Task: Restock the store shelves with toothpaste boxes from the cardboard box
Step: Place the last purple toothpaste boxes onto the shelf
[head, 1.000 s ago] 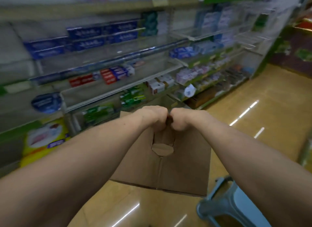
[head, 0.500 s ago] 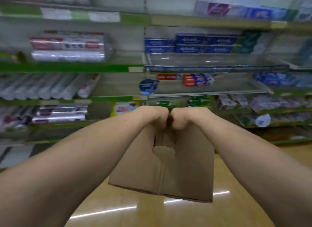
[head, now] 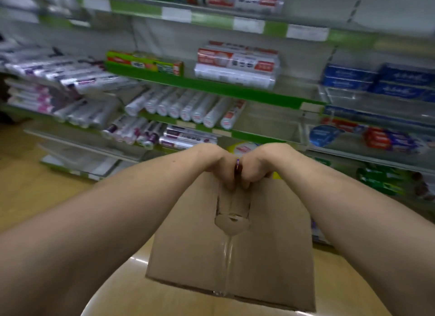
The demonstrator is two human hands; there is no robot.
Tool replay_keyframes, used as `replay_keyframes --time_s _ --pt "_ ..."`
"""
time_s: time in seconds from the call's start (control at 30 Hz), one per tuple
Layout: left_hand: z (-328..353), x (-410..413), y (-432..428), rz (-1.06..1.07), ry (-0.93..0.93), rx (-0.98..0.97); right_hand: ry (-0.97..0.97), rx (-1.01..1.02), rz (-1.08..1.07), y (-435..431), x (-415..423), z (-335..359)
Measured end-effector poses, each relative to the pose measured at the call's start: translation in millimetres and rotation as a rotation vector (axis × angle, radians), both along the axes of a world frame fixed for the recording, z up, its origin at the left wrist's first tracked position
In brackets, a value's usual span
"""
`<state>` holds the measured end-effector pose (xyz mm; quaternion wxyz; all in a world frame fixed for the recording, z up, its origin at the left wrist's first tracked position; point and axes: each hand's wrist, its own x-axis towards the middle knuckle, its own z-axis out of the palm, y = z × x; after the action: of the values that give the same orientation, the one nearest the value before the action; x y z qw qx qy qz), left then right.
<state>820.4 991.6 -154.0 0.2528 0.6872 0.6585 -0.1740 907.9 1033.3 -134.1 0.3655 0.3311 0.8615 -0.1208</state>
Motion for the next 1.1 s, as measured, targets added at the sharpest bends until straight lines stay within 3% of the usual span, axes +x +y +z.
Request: replay_keyframes --time_s 0.53,1.1 --pt "31.5 -187.5 -136.4 0.442 0.033 -0.050 0.138 -0.072 0.398 -97.5 -221.3 3.3" --pt "49.3 -364.7 -257.6 1.166 0.177 0.088 0.440 -0.168 0.951 -186.3 -441.3 16.4"
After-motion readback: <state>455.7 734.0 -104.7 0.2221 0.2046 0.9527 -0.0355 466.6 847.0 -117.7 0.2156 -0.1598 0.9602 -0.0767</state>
